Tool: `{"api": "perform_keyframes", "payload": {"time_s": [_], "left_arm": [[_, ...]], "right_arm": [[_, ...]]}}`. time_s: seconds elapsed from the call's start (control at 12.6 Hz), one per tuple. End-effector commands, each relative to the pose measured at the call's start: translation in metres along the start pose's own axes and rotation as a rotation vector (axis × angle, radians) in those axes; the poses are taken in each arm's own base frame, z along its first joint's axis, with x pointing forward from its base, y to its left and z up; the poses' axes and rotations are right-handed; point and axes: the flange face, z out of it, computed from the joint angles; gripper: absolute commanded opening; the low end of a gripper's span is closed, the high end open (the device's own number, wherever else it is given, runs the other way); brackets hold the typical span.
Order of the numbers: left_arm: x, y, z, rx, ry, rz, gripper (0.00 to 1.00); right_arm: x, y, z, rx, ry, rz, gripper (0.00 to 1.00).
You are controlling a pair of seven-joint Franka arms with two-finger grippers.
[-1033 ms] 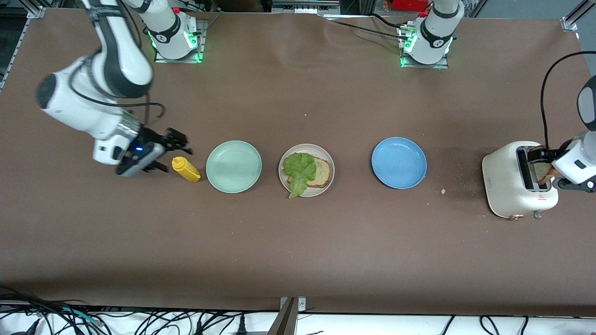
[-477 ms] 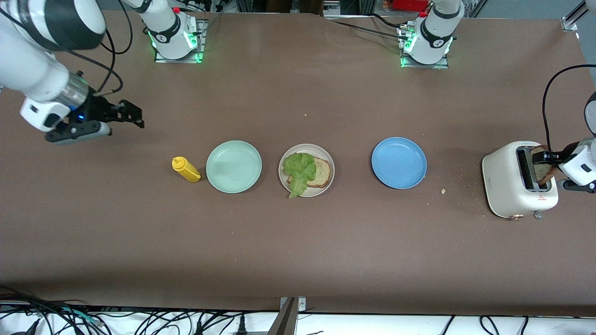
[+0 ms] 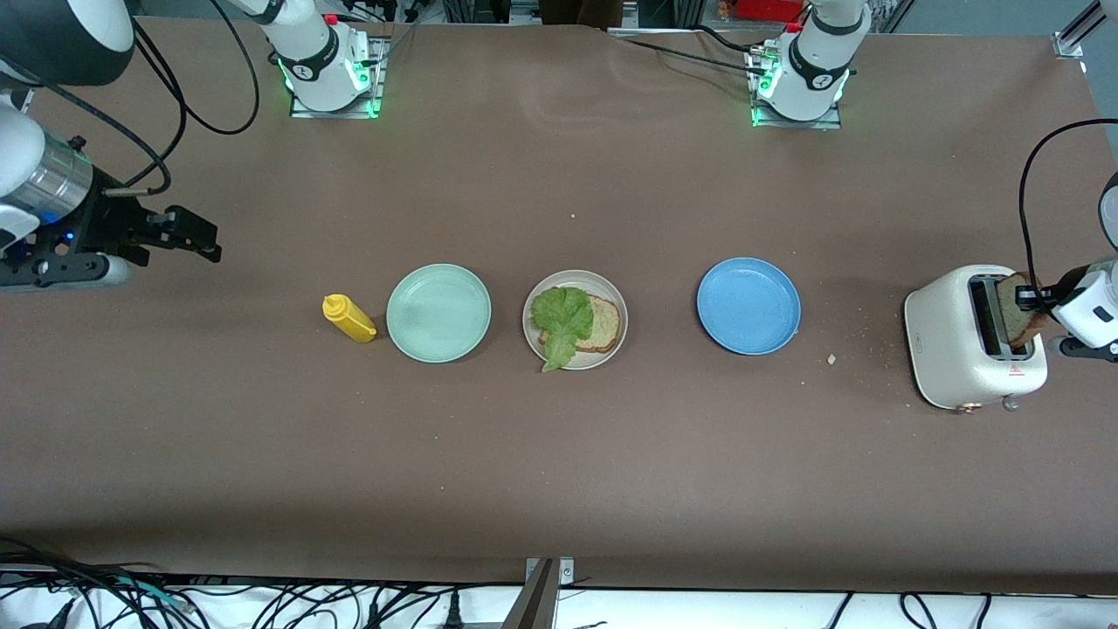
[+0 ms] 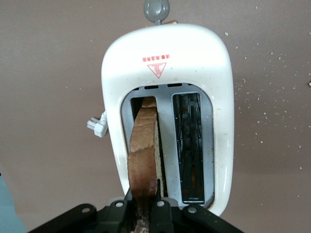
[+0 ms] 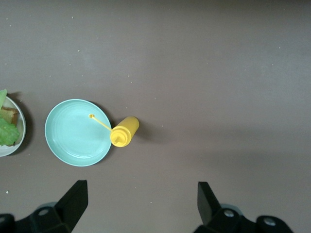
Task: Make sandwich in beige plate with both arms
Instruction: 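Retract the right gripper to rest while the left gripper lifts bread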
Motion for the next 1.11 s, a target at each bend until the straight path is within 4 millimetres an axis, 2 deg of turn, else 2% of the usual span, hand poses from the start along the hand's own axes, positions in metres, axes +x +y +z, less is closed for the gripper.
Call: {"api": "perform_keyframes", "payload": {"time_s": [0.0, 0.08, 0.24, 0.4, 0.48, 0.56, 0.79, 1.03], "left_arm": [[-0.010, -0.007, -0.043, -0.017, 0.011, 0.000, 0.00], [-0.012, -0.006, -0.060, -0.018, 0.003, 0.001, 0.00], [-0.009, 0.014, -0.094, -0.033, 0.006, 0.041, 0.00], [-0.007, 0.045, -0.118, -0.055, -0.010, 0.096, 0.00], [-0.007, 0.063, -0.123, -0.099, -0.021, 0.125, 0.00], [-0.007, 0.081, -0.127, -0.160, -0.026, 0.151, 0.00], [0.003, 0.160, -0.132, -0.324, -0.037, 0.271, 0.00], [0.017, 0.213, -0.112, -0.576, -0.075, 0.319, 0.00]], "right_arm": [[0.001, 0.004, -0.010, -0.006, -0.014, 0.024, 1.00], [-0.003, 0.009, -0.011, -0.002, -0.035, 0.035, 1.00], [-0.007, 0.026, -0.014, 0.029, -0.053, 0.067, 1.00], [-0.011, 0.028, -0.016, 0.032, -0.072, 0.069, 1.00], [-0.020, 0.024, -0.029, 0.037, -0.060, 0.061, 1.00], [-0.026, 0.024, -0.033, 0.030, -0.076, 0.063, 1.00], [-0.036, 0.022, -0.035, 0.021, -0.103, 0.063, 1.00], [-0.041, 0.017, -0.036, 0.025, -0.099, 0.055, 1.00]]}}
